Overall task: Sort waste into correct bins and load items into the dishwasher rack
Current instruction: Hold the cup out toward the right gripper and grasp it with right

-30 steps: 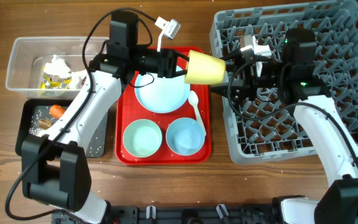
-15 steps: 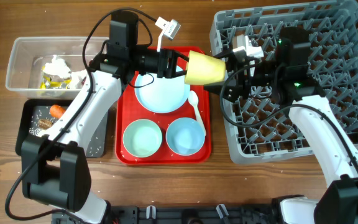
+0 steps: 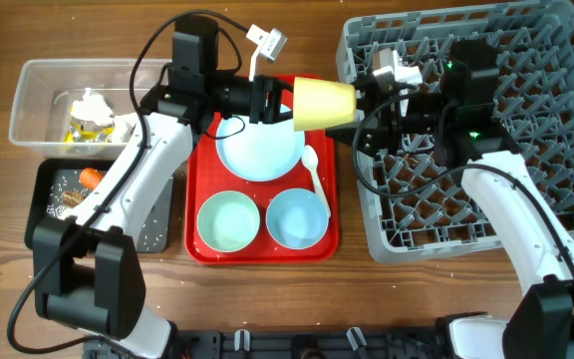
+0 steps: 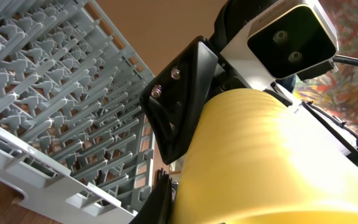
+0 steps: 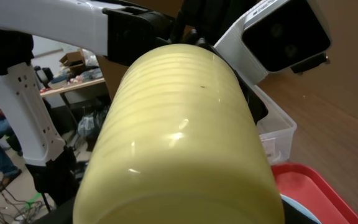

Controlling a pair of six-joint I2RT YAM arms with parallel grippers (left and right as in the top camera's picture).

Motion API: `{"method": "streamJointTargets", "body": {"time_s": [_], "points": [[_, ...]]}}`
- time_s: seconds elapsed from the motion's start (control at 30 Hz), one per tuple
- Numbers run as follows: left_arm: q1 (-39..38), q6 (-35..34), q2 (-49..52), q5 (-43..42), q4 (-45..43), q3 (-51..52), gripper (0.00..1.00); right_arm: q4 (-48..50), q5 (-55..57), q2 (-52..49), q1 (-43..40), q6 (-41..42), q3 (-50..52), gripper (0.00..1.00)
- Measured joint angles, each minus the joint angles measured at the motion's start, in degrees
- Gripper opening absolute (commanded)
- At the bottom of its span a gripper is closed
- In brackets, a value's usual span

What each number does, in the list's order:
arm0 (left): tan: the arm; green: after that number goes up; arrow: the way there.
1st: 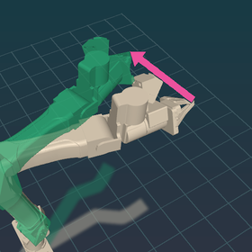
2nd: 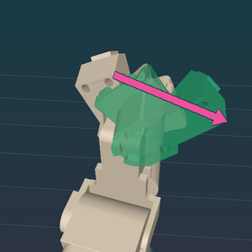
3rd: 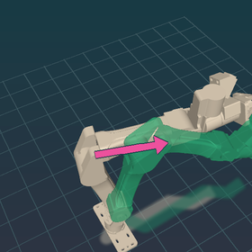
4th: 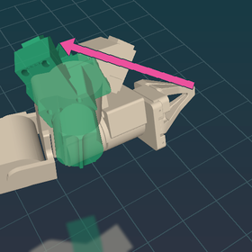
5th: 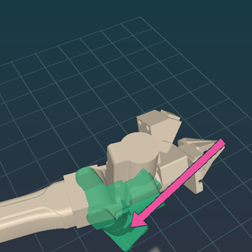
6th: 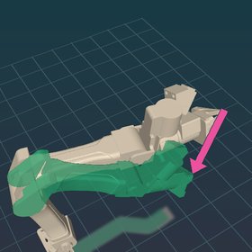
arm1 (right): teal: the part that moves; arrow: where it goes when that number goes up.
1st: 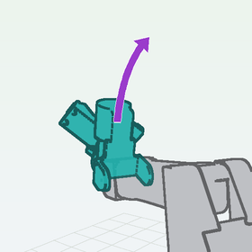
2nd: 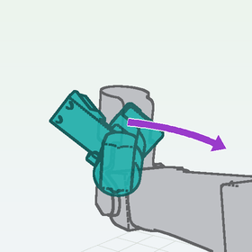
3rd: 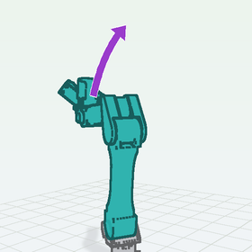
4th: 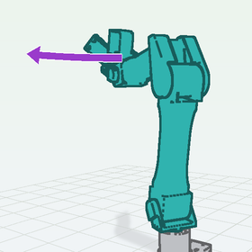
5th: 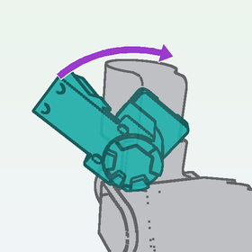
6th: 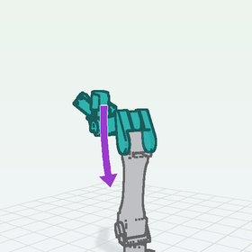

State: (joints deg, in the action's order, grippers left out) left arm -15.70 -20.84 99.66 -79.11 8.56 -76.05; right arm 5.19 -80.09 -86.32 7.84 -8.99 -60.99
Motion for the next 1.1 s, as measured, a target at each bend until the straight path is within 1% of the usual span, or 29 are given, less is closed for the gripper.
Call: {"method": "streamJointTargets", "body": {"time_s": [0.07, 0.1, 0.27, 0.33, 0.4, 0.43, 0.5, 0.8, 0.87, 1.0, 1.03, 1.1], "points": [[-0.07, 0.00, 0.02, 0.46, 0.50, 0.02, 0.06, 1.79, -0.94, 0.00, 0.07, 0.39, -0.02, 0.81], [-0.15, 0.00, 0.02, 0.63, 0.57, 0.02, 0.05, 2.40, -1.27, 0.00, 0.11, 0.85, -0.02, 0.81], [-0.33, 0.02, 0.02, 1.05, 0.68, 0.02, 0.04, 7.67, -1.53, 0.00, 0.22, 4.94, -0.02, 0.78], [-0.33, 0.02, 0.02, 1.03, 0.63, 0.02, 0.04, 7.87, -1.53, 0.00, 0.22, 6.05, -0.02, 0.79], [-0.33, 0.02, 0.02, 1.03, 0.66, 0.02, 0.04, 7.45, -1.53, 0.00, 0.22, 6.84, -0.02, 0.82], [-0.33, 0.02, 0.02, 1.03, 0.66, 0.02, 0.04, 7.04, -1.53, 0.00, 0.22, 7.08, -0.02, 0.86], [-0.33, 0.00, 0.02, 1.20, 0.57, 0.02, 0.04, 6.38, -1.68, 0.00, 0.22, 7.32, -0.02, 0.90], [-0.33, 0.00, 0.02, 1.25, 0.15, 0.02, 0.04, 5.99, -2.10, 0.00, 0.26, 7.50, -0.02, 0.89], [-0.33, 0.02, 0.02, 1.25, 0.13, 0.02, 0.04, 5.88, -1.11, 0.00, 0.76, 7.50, -0.02, 0.86], [-0.33, 0.02, 0.02, 0.96, 0.15, 0.02, 0.04, 5.99, 1.75, 0.00, 2.27, 7.63, 0.00, 0.74], [-0.33, 0.02, 0.02, 0.96, 0.13, 0.02, 0.04, 6.01, 2.14, 0.00, 2.32, 7.67, 0.00, 0.73], [-0.33, 0.11, 0.02, 1.03, 0.13, 0.02, 0.04, 6.01, 2.58, 0.00, 2.32, 7.87, 0.00, 0.64]]}}
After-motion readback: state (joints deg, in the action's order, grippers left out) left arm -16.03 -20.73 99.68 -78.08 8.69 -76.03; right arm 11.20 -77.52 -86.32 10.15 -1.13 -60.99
